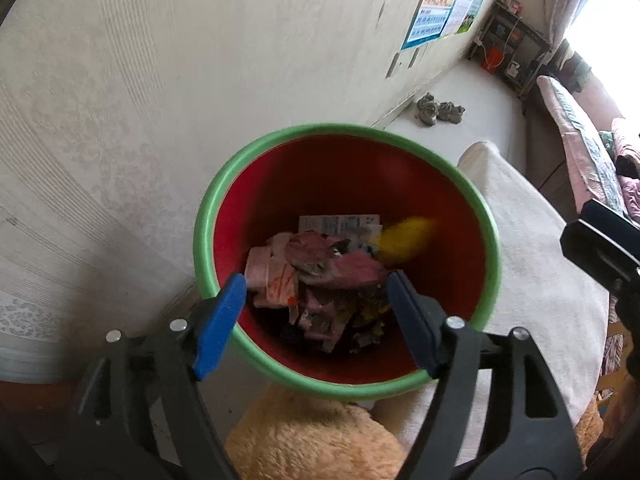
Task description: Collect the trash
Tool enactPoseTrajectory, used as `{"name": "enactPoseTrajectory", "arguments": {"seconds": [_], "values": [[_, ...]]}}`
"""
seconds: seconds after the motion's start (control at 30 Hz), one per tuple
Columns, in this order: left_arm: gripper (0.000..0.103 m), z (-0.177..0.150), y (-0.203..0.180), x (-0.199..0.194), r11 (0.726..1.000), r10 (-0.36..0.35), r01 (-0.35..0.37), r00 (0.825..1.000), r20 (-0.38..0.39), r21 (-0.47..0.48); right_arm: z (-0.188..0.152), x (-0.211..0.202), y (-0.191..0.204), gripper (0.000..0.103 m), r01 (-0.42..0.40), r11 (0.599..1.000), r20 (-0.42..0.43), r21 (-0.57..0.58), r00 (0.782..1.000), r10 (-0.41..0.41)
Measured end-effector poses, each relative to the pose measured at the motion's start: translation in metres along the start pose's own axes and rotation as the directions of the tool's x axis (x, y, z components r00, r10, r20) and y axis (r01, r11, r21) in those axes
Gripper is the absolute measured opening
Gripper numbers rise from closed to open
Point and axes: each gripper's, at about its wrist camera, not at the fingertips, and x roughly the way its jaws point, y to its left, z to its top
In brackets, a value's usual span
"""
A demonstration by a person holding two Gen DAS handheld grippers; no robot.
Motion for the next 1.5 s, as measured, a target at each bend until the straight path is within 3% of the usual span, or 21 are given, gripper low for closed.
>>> {"name": "enactPoseTrajectory", "arguments": {"seconds": [0.07,0.23,0.3,0.37,0.47,0.5,0.6,0.67,0.7,0.87,1.07,1.17,1.5], "values": [[0.073,-0.003,-0.006,-0.006,1.0,-0.014,0.014,1.0,0.018,-0.001,-0.004,-0.012,-0.005,0.065,0.002,1.0,0.016,0.025,1.0,-0.002],[0.082,-0.014,-0.042,-0.04,0.996,-0.084,0.08,0.989,0.124,0.04,-0.017,-0.056,-0.029,0.081,0.008,0.995,0.087,0.103,0.996,-0.017],[0.085,-0.016,-0.059,-0.06,0.991,-0.132,0.124,0.975,0.181,0.053,-0.028,-0.083,-0.042,0.09,0.021,0.989,0.134,0.146,0.99,-0.041],[0.094,-0.019,-0.076,-0.082,0.986,-0.164,0.148,0.952,0.258,0.079,-0.047,-0.115,-0.056,0.096,0.054,0.98,0.206,0.19,0.974,-0.093],[0.097,-0.026,-0.1,-0.114,0.978,-0.201,0.16,0.899,0.389,0.136,-0.078,-0.157,-0.071,0.096,0.112,0.963,0.304,0.243,0.934,-0.185],[0.097,-0.03,-0.112,-0.127,0.972,-0.223,0.163,0.869,0.441,0.169,-0.088,-0.169,-0.075,0.096,0.127,0.958,0.334,0.256,0.919,-0.211],[0.098,-0.039,-0.138,-0.151,0.967,-0.229,0.131,0.82,0.524,0.218,-0.115,-0.199,-0.083,0.096,0.206,0.933,0.432,0.296,0.842,-0.323],[0.098,-0.042,-0.147,-0.159,0.965,-0.239,0.132,0.802,0.547,0.228,-0.125,-0.21,-0.087,0.096,0.296,0.906,0.432,0.302,0.805,-0.407],[0.098,-0.045,-0.153,-0.164,0.965,-0.243,0.138,0.797,0.554,0.225,-0.127,-0.213,-0.089,0.096,0.316,0.897,0.426,0.309,0.797,-0.428],[0.098,-0.05,-0.167,-0.171,0.966,-0.227,0.112,0.798,0.558,0.233,-0.141,-0.234,-0.104,0.096,0.253,0.879,0.477,0.405,0.761,-0.439],[0.098,-0.061,-0.171,-0.178,0.963,-0.204,0.049,0.779,0.592,0.267,-0.145,-0.238,-0.108,0.096,0.304,0.845,0.441,0.441,0.746,-0.499],[0.098,-0.06,-0.168,-0.179,0.965,-0.204,0.058,0.782,0.589,0.258,-0.146,-0.236,-0.11,0.096,0.327,0.83,0.413,0.452,0.748,-0.52],[0.098,-0.058,-0.167,-0.17,0.966,-0.183,0.046,0.815,0.549,0.253,-0.151,-0.223,-0.121,0.096,0.365,0.791,0.328,0.491,0.764,-0.556]]}}
